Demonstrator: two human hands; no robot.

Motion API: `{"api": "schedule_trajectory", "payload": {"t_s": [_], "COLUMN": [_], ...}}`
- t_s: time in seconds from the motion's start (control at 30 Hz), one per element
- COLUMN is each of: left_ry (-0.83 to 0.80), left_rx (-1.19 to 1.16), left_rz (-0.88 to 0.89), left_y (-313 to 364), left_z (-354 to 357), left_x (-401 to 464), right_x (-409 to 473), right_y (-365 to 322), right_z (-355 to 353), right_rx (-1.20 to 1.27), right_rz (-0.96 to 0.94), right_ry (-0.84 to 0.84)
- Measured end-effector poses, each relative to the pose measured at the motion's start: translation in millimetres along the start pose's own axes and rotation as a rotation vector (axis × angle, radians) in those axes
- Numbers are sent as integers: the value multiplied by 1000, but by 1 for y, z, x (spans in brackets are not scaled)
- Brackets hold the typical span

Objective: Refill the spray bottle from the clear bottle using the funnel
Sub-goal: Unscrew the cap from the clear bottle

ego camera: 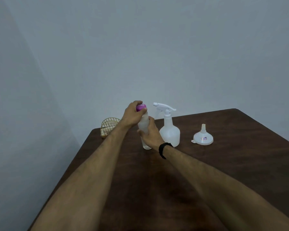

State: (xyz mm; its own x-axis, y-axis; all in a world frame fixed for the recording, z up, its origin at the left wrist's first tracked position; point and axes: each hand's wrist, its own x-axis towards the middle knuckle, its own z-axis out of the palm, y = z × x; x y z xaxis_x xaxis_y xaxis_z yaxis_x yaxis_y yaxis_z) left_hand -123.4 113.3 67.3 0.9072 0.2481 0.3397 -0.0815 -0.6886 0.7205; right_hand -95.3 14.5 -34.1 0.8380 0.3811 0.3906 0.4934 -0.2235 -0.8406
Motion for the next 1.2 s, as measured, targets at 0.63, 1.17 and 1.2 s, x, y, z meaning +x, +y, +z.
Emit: {"api": "schedule_trajectory", "payload": {"t_s": [0.63, 1.17, 1.2], "left_ry": [453, 294, 313], "left_rx": [-12, -171, -134], "left_rz": [42, 39, 45], "left_y": [-1, -18, -16], "left_z": [23, -1, -1], "left_x": [-32, -29, -29], "right_x": [-15, -15, -14], "right_y": [14, 19, 19], "right_z": [7, 5, 5], "right_rx": [-124, -125, -126], "right_rz": [-20, -55, -60], "right_ry": [0, 1, 0]}}
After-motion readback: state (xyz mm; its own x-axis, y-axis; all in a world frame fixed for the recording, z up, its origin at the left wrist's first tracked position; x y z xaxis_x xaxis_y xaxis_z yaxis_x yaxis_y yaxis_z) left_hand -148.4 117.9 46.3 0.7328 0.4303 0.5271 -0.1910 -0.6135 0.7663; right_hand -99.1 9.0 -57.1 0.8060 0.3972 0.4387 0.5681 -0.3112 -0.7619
